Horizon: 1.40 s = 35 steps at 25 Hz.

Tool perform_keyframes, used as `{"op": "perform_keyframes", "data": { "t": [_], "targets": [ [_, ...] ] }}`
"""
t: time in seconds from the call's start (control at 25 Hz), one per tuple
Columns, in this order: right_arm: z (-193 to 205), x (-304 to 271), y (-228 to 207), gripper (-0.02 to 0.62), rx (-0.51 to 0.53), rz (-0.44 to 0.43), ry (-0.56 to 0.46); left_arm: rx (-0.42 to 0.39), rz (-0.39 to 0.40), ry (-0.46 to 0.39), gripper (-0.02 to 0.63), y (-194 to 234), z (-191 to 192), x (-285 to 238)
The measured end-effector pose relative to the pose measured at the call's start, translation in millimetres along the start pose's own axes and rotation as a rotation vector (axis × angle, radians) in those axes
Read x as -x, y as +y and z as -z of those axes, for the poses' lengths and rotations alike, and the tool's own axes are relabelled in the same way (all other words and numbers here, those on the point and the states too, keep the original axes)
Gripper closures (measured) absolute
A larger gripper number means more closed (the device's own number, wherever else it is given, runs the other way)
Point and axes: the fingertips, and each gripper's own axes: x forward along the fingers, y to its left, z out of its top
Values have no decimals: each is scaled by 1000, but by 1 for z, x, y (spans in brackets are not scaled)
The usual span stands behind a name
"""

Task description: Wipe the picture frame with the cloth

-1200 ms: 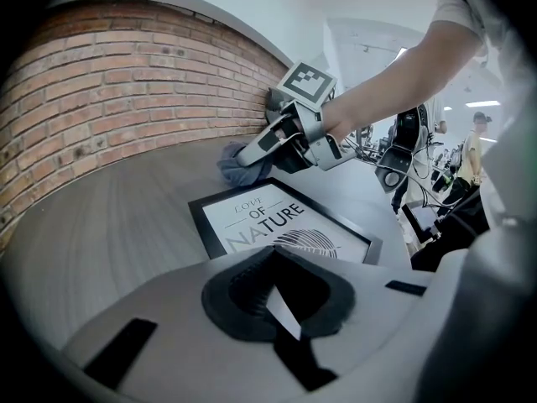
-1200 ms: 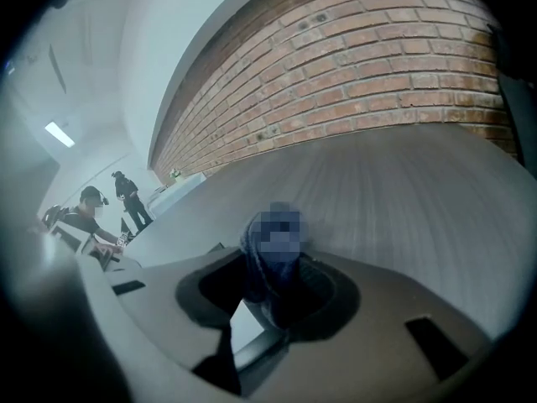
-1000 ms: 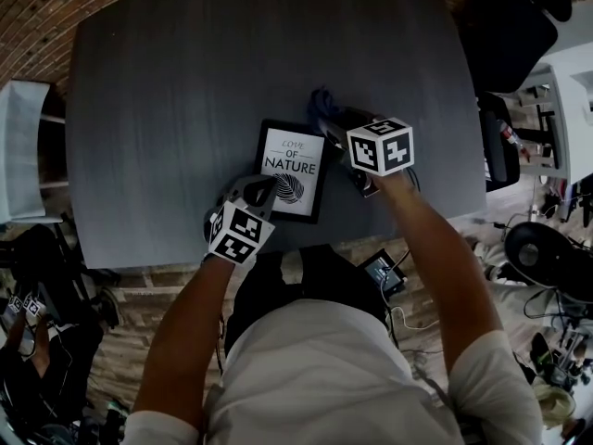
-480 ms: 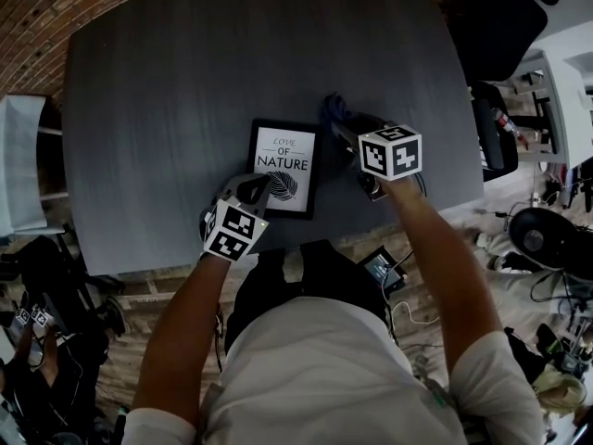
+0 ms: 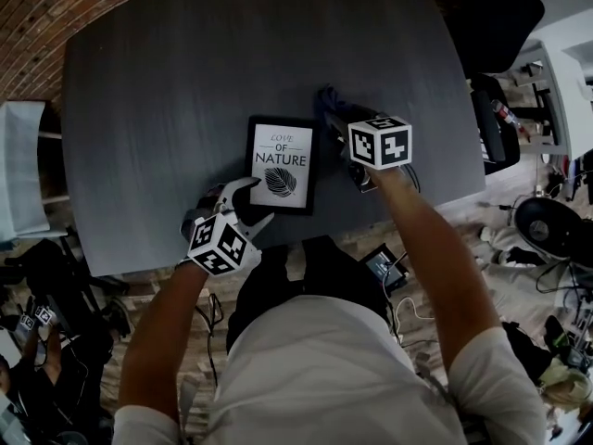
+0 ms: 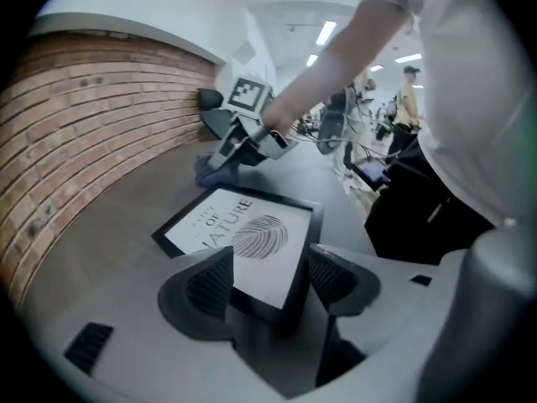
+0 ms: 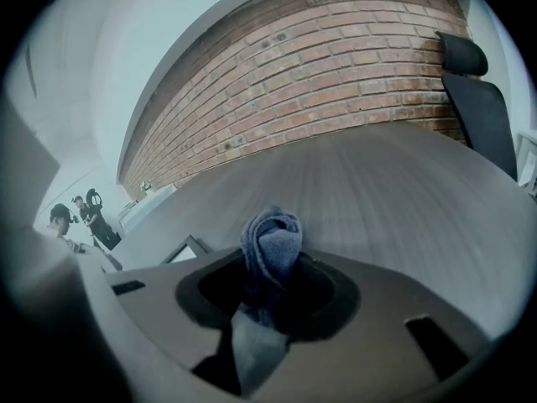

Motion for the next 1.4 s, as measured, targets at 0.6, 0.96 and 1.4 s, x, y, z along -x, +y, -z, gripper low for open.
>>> {"op": "perform_keyframes", "data": {
  "t": [0.6, 0.96, 1.4],
  "targets": [
    [5, 1, 8, 468, -68, 55, -56, 166, -5, -41, 330, -2, 10, -4],
    [22, 14, 19, 471, -125, 82, -83, 215, -32, -34, 331, -4, 12, -5],
    [54, 29, 49, 471, -99, 16, -25, 274, 26, -64, 376, -7, 6, -15]
  ]
}}
